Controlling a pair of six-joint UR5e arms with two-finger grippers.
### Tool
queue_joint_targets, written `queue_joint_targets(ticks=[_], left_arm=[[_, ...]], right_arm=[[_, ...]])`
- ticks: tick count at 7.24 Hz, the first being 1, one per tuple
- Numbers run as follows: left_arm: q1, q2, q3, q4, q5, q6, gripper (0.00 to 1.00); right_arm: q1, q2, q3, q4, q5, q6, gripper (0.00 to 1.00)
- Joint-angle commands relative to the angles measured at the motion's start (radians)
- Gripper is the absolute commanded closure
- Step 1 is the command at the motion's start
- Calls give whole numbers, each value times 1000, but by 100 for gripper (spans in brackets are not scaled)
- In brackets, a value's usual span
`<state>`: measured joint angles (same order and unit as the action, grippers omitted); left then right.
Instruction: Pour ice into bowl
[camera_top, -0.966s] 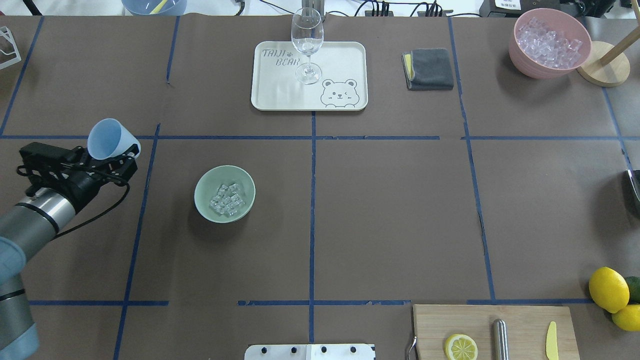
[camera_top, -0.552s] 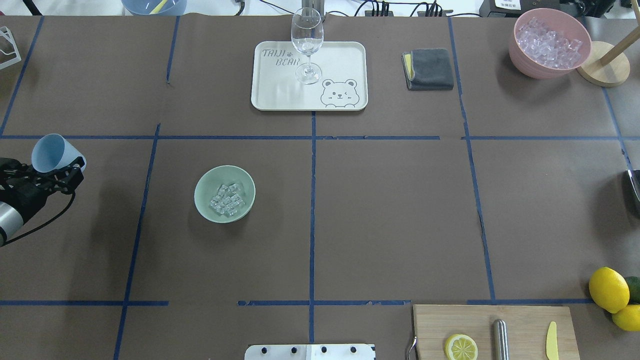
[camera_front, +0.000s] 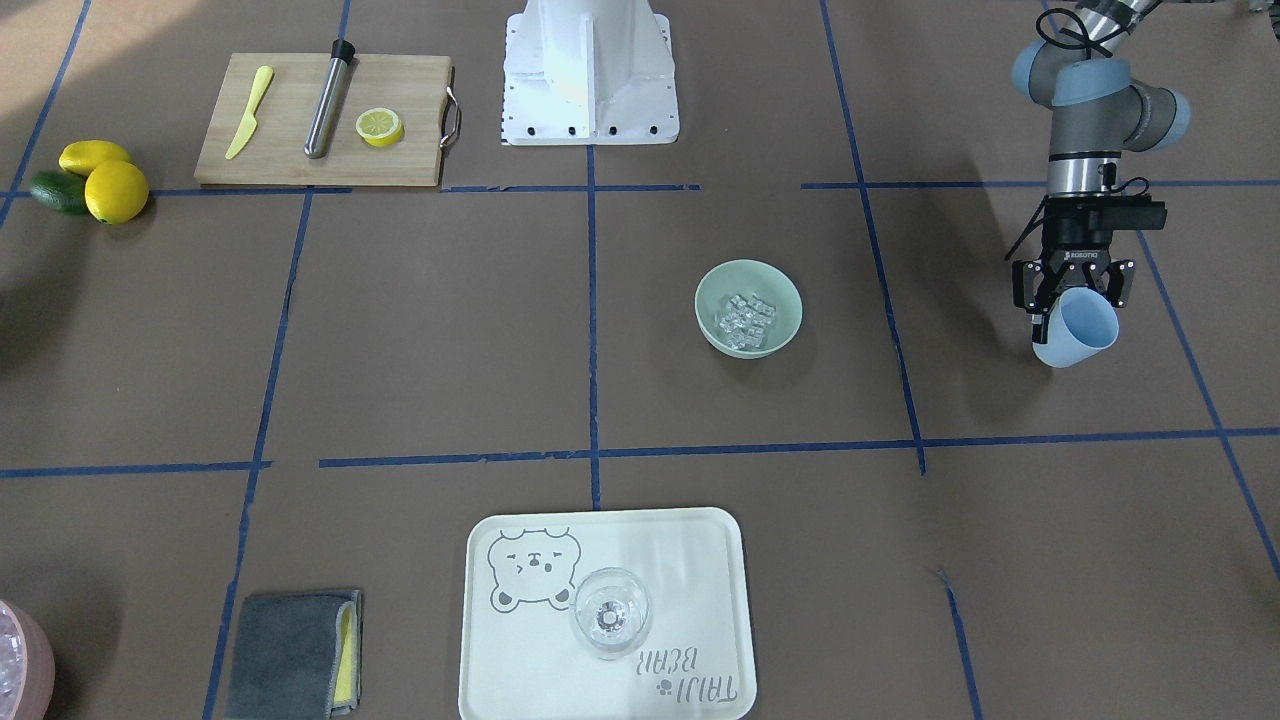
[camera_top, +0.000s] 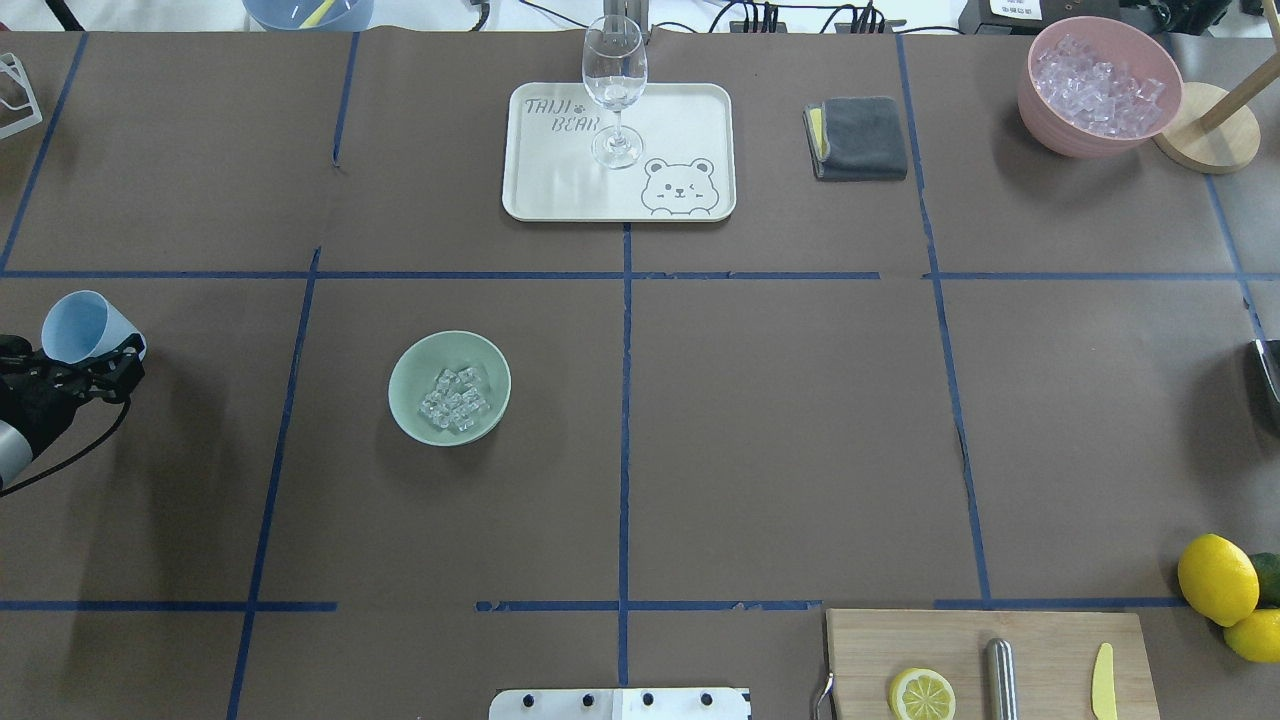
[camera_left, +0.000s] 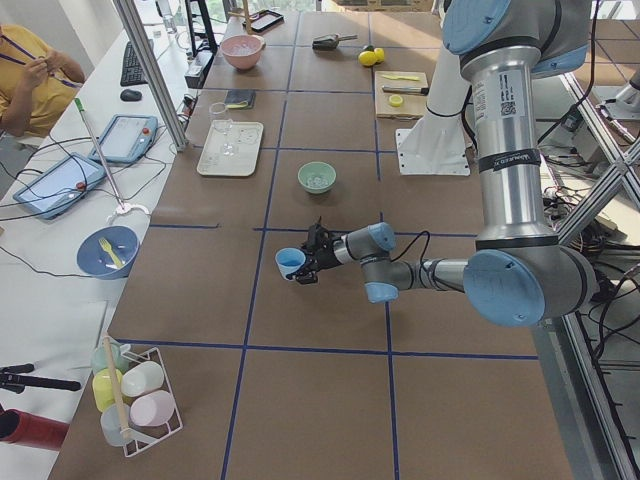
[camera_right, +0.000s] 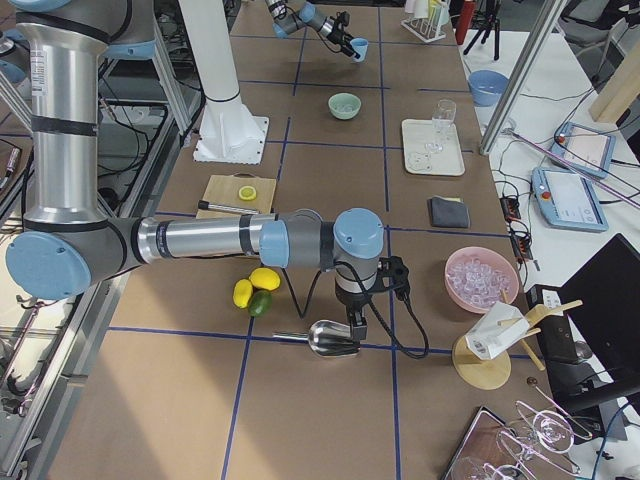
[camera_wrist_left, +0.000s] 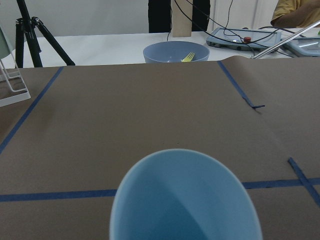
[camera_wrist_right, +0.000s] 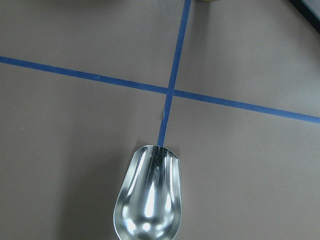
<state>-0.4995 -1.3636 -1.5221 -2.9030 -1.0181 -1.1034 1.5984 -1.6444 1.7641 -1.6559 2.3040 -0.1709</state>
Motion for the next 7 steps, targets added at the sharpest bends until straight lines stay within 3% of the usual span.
queue_joint_targets(ticks=[1, 4, 5, 7], left_arm=[[7, -2, 5, 1, -4, 0, 81], [7, 0, 6, -1, -30, 0, 37], [7, 0, 8, -8, -28, 0, 1], [4, 14, 13, -27, -28, 10, 0]], right_arm=[[0, 0, 0, 1, 0, -1, 0], [0, 0, 0, 1, 0, -1, 0], [0, 0, 0, 1, 0, -1, 0], [0, -2, 8, -1, 0, 1, 0]])
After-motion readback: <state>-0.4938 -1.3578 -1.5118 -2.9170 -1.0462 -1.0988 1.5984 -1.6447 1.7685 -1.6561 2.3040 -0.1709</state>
